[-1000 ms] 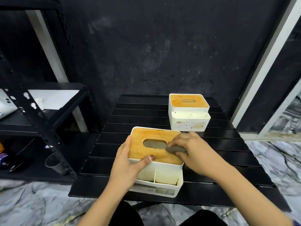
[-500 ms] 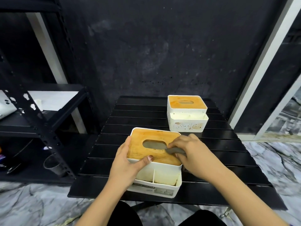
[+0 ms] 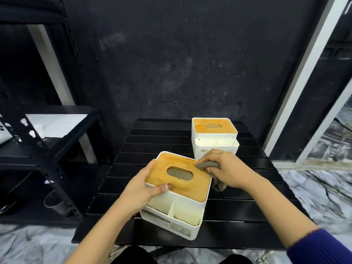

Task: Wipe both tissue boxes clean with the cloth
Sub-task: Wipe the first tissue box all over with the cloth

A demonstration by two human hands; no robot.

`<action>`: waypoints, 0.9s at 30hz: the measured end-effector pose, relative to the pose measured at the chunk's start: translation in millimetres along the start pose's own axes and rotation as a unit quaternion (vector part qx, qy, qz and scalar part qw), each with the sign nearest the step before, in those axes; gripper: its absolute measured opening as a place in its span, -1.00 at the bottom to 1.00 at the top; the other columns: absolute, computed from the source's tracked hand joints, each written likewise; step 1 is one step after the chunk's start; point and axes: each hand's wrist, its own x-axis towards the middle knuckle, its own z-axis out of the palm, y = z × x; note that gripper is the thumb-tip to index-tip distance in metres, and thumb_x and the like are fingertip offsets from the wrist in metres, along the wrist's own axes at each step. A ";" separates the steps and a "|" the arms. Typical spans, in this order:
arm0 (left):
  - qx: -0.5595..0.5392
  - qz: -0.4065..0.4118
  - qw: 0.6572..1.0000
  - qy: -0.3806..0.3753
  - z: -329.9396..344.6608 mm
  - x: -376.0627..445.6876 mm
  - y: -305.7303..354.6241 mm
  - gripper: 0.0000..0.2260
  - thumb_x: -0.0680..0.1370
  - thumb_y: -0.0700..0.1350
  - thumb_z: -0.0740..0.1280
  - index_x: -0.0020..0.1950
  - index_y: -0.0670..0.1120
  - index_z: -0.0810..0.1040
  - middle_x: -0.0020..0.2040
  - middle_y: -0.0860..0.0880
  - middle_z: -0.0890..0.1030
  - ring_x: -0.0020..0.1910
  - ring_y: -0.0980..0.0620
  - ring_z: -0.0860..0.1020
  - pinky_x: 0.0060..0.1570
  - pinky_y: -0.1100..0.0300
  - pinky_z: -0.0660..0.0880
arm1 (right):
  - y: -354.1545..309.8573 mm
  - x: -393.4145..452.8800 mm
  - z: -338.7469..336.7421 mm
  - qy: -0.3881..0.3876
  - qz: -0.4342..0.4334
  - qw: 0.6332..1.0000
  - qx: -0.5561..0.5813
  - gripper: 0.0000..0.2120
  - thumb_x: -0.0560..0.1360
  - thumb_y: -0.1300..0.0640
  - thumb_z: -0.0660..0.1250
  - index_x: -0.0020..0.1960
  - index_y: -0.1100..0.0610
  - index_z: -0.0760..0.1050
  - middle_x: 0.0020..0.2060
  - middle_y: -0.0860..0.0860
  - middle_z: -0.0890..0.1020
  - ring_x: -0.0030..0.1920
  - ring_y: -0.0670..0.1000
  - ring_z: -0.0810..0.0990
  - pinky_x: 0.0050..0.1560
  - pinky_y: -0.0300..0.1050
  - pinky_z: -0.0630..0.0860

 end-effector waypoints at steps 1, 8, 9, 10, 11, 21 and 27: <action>0.007 -0.004 1.000 -0.019 -3.7 3.6 0.7 -0.16 0.30 0.04 0.50 0.50 0.10 0.16 0.25 0.19 0.44 0.24 0.18 0.38 0.22 0.26 0.26 | 0.9 -4.1 -0.5 0.000 0.001 1.000 0.004 -0.73 0.46 0.25 0.31 0.06 -0.06 0.56 0.02 -0.13 0.54 0.09 -0.11 0.48 0.16 -0.23 0.39; 0.142 0.068 0.971 0.178 -10.0 17.1 -4.6 -0.51 0.37 0.03 0.48 0.28 0.05 0.51 0.31 0.08 0.45 0.32 0.04 0.38 0.31 0.08 0.32 | -14.2 -44.5 15.2 0.038 -0.012 0.998 0.049 -0.73 0.43 0.26 0.35 0.04 -0.04 0.59 -0.06 -0.23 0.52 0.01 -0.26 0.48 0.03 -0.51 0.31; 0.155 0.084 0.965 0.192 -5.8 14.5 -3.2 -0.58 0.42 0.00 0.45 0.27 0.05 0.52 0.28 0.09 0.47 0.29 0.03 0.40 0.29 0.08 0.34 | -18.0 -50.0 19.2 0.047 -0.013 0.997 0.058 -0.74 0.43 0.26 0.36 0.04 -0.02 0.60 -0.06 -0.21 0.52 0.01 -0.25 0.49 0.03 -0.51 0.32; 0.165 0.092 0.963 0.193 -1.5 11.3 -2.7 -0.63 0.47 -0.03 0.41 0.27 0.05 0.52 0.27 0.09 0.49 0.27 0.03 0.41 0.27 0.08 0.35 | -21.5 -55.0 23.0 0.054 -0.010 0.996 0.071 -0.75 0.43 0.26 0.36 0.03 -0.01 0.60 -0.06 -0.19 0.54 0.01 -0.24 0.50 0.03 -0.50 0.34; 0.171 0.099 0.962 0.187 2.8 8.0 -3.6 -0.66 0.51 -0.04 0.36 0.29 0.05 0.50 0.27 0.09 0.50 0.28 0.03 0.41 0.28 0.08 0.35 | -24.9 -59.9 26.3 0.062 -0.008 0.995 0.082 -0.76 0.43 0.26 0.37 0.02 -0.01 0.60 -0.06 -0.18 0.54 0.00 -0.23 0.51 0.03 -0.49 0.35; 0.126 0.069 0.985 0.092 20.3 -36.8 -6.4 -0.05 0.21 0.29 0.40 0.52 0.10 0.09 0.41 0.26 0.15 0.42 0.24 0.10 0.38 0.21 0.10 | -44.0 -81.3 38.0 0.067 -0.002 0.995 0.076 -0.76 0.45 0.21 0.36 0.02 -0.09 0.59 -0.05 -0.28 0.51 0.04 -0.21 0.49 0.10 -0.35 0.39; 0.076 0.061 0.994 0.039 16.6 -32.9 -5.8 0.03 0.14 0.21 0.49 0.51 0.12 0.06 0.39 0.30 0.13 0.36 0.29 0.14 0.29 0.33 0.11 | -45.4 -62.4 29.3 0.022 0.007 0.999 0.027 -0.76 0.46 0.21 0.31 0.06 -0.04 0.58 -0.04 -0.23 0.47 0.08 -0.13 0.47 0.18 -0.28 0.35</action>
